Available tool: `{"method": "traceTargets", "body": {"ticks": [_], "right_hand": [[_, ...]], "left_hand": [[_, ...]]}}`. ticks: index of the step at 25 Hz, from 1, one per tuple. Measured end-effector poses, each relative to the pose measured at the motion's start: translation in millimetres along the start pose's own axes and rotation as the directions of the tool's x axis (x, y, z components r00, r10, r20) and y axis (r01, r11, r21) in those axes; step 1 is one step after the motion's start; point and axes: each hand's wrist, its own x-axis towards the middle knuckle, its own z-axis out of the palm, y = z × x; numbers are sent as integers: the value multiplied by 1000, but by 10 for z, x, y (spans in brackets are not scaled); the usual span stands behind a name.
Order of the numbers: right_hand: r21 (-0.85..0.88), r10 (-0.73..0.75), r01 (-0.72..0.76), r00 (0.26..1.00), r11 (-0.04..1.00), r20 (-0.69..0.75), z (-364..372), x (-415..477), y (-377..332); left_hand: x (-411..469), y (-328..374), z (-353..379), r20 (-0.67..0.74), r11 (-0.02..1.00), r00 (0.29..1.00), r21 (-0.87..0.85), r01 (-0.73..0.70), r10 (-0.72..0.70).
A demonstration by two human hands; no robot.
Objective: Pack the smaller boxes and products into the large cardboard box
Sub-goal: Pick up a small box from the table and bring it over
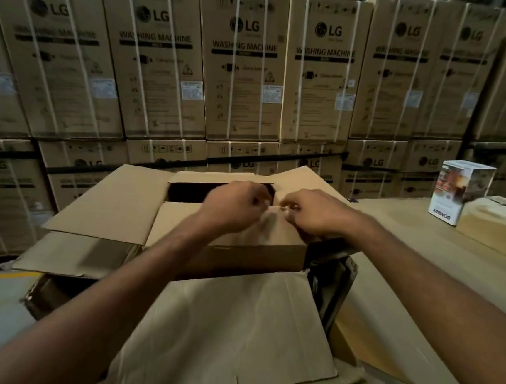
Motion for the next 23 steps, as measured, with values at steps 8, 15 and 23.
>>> {"method": "traceTargets", "body": {"ticks": [8, 15, 23], "right_hand": [[335, -116, 151, 986, 930, -122, -257, 197, -468], [468, -426, 179, 755, 865, 499, -819, -349, -559], [299, -372, 237, 735, 924, 567, -210, -309, -769]], "left_hand": [[-443, -572, -661, -120, 989, 985, 65, 129, -121], [-1002, -137, -1529, 577, 963, 817, -214, 164, -11], [-997, -541, -766, 700, 947, 712, -261, 187, 52]]}}
